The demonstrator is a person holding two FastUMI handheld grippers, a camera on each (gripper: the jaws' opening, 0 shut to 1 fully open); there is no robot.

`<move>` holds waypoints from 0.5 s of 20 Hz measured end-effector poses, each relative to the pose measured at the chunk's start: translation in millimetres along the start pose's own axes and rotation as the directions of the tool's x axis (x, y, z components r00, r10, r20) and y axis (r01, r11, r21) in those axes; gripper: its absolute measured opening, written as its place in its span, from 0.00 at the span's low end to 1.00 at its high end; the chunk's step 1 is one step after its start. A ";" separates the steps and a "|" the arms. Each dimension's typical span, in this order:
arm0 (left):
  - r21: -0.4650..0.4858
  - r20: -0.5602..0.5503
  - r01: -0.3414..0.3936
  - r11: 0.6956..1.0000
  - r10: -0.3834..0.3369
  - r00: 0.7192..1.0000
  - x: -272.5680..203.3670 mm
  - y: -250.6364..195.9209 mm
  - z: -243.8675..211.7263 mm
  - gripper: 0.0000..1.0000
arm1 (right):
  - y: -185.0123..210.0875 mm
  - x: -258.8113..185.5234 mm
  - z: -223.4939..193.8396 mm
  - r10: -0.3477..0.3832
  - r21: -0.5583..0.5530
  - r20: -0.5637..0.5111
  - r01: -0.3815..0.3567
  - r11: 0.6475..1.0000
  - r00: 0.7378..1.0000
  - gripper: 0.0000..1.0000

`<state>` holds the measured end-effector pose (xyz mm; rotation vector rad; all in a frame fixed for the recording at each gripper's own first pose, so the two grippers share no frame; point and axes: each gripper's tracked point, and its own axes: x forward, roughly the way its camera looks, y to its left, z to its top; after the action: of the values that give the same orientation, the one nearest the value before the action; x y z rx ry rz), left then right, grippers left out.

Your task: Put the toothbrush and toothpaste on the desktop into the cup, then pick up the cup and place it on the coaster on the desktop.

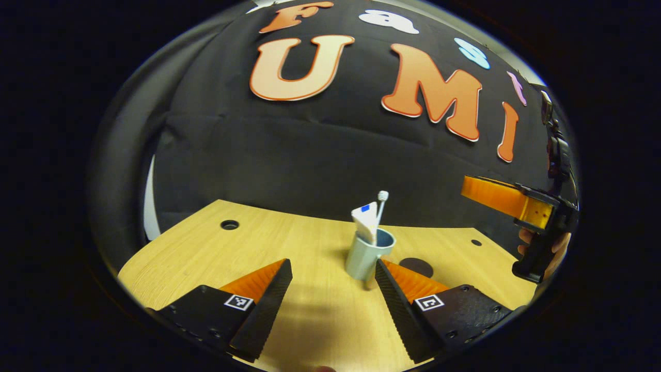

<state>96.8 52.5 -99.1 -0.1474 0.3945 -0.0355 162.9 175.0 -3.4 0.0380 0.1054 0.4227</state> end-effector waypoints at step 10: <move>-0.065 -0.306 0.115 0.991 -0.130 0.943 69.3 -48.6 -4.9 0.97 | -74.4 -87.5 48.0 -0.066 -0.066 0.069 0.070 0.995 0.995 0.93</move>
<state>158.6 -0.5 -122.6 -0.2137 0.7000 -0.1739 119.2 70.5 48.2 -0.0183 0.0259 0.3564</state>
